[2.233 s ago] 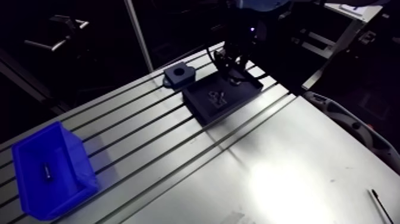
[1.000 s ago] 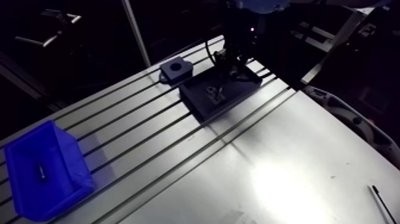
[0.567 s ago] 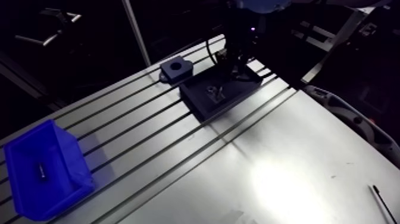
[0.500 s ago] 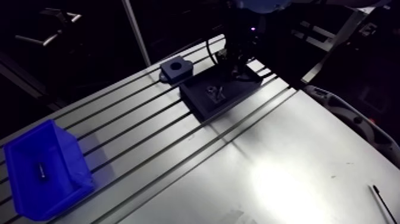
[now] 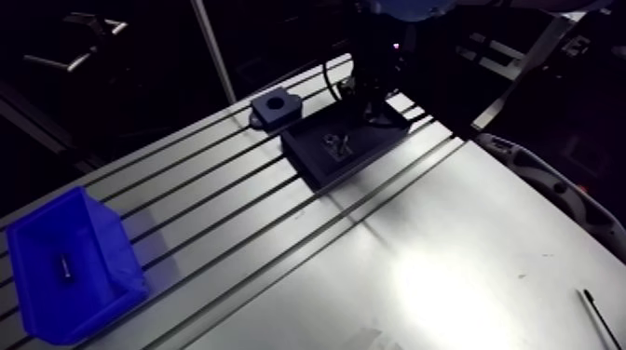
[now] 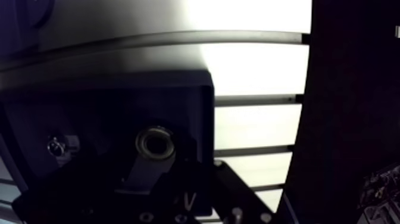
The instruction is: Pick up the bearing and press it into the housing until flush.
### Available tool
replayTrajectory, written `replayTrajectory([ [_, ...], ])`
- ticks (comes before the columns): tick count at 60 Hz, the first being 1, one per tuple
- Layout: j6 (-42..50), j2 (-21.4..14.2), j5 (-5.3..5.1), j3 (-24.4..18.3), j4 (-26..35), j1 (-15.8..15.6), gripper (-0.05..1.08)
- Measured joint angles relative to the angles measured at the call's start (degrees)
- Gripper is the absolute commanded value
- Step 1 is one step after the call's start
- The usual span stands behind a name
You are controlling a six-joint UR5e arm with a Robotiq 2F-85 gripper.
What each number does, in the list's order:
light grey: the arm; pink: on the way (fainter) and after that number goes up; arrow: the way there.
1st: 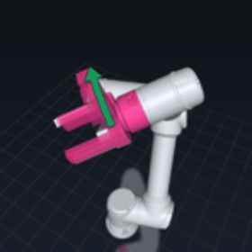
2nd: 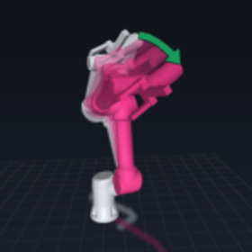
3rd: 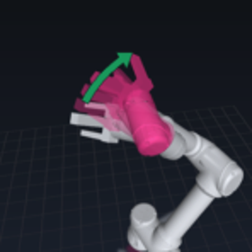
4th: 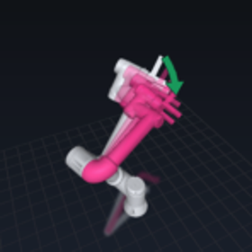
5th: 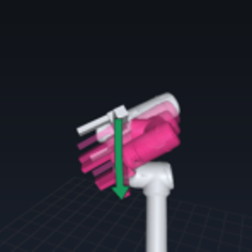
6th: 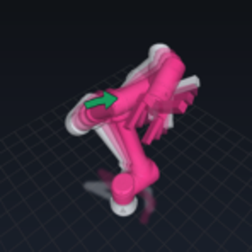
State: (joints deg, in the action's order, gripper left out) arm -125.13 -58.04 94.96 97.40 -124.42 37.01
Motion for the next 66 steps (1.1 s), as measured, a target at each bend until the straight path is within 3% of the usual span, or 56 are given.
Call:
replayTrajectory([
  [48,-0.29,-0.68,-0.09,-0.04,0.05,-0.1,0.6],
  [66,0.07,-2.62,-0.27,-0.36,1.02,-0.32,0.62],
])
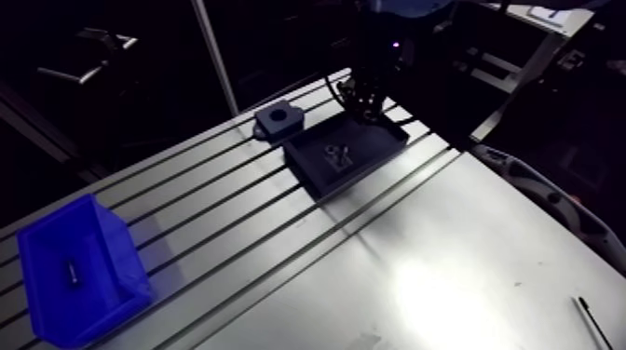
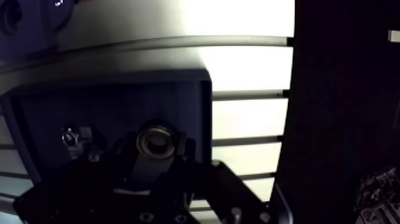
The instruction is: Pick up the bearing and press it into the housing until flush.
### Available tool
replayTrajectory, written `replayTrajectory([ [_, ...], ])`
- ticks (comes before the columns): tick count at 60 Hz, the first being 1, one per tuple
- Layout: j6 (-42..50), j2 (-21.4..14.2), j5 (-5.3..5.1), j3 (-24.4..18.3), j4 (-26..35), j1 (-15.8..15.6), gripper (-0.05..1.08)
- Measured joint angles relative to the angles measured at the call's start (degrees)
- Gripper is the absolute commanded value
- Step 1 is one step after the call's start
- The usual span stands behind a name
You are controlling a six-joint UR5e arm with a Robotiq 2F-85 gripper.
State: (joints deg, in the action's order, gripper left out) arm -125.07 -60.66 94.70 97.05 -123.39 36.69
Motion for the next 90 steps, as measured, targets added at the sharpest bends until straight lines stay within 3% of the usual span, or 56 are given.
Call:
replayTrajectory([
  [17,1.29,-2.51,-0.13,-0.86,3.01,-1.38,0.63],
  [36,5.66,-3.05,-0.14,-4.89,6.18,-5.97,0.64],
  [62,9.73,0.53,-0.18,-10.88,8.18,-12.34,0.65],
  [90,10.7,3.49,-0.21,-12.25,7.87,-14.05,0.65],
])
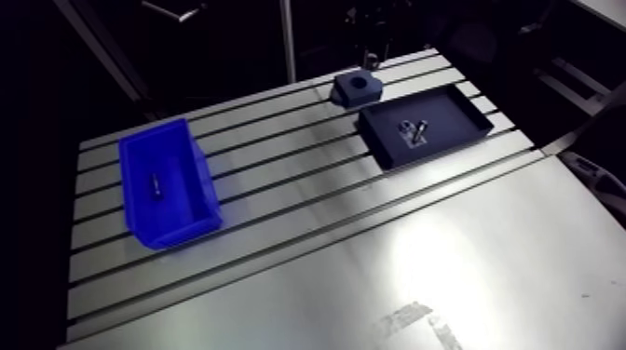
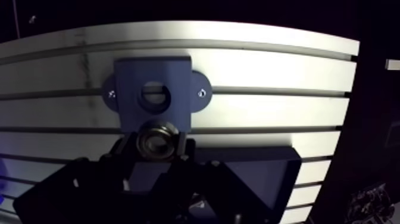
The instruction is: Pick up the bearing and press it into the housing until flush.
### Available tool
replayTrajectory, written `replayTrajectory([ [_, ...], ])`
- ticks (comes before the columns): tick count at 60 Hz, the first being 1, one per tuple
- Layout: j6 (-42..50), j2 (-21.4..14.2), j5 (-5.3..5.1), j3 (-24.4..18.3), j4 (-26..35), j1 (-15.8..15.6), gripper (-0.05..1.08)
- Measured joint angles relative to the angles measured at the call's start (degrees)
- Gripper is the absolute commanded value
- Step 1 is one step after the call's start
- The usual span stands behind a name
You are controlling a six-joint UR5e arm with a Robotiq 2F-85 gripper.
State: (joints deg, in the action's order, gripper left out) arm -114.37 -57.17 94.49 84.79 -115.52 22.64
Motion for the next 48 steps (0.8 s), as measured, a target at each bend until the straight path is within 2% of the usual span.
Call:
replayTrajectory([
  [28,0.98,2.64,-0.33,-2.13,-0.08,-1.26,0.66],
  [48,1.19,4.03,-0.14,-2.73,-0.1,-1.55,0.66],
])
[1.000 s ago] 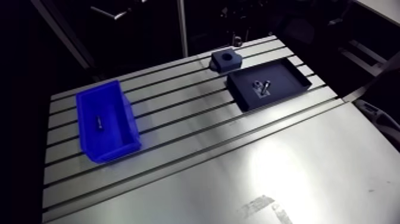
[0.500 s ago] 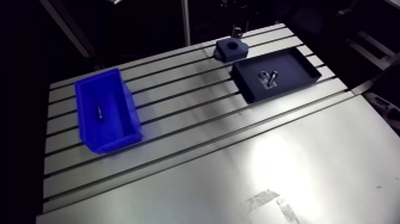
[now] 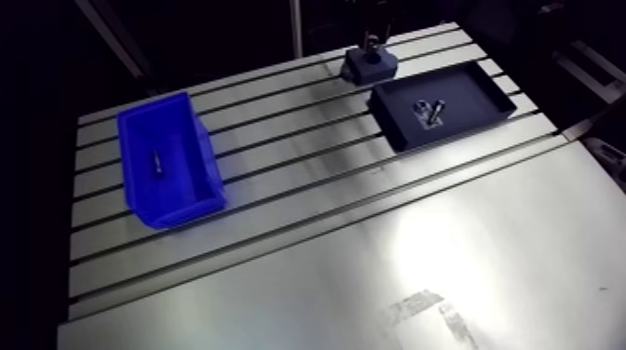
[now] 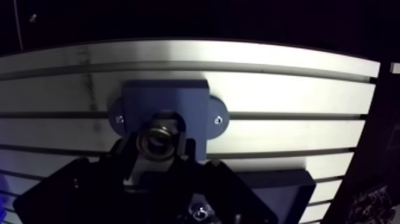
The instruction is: Pick up the bearing and press it into the housing until flush.
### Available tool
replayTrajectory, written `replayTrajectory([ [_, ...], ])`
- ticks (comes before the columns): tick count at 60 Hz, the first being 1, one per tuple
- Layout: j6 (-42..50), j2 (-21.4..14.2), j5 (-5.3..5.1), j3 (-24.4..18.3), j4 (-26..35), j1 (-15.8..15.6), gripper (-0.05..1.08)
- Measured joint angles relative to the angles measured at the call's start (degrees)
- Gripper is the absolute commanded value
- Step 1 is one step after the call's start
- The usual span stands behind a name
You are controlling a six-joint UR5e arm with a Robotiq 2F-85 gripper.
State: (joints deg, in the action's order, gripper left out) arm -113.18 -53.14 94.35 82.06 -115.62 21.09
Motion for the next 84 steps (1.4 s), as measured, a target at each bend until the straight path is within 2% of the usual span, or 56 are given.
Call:
replayTrajectory([
  [84,-0.12,2.23,0.44,-0.76,-0.06,0.14,0.66],
])
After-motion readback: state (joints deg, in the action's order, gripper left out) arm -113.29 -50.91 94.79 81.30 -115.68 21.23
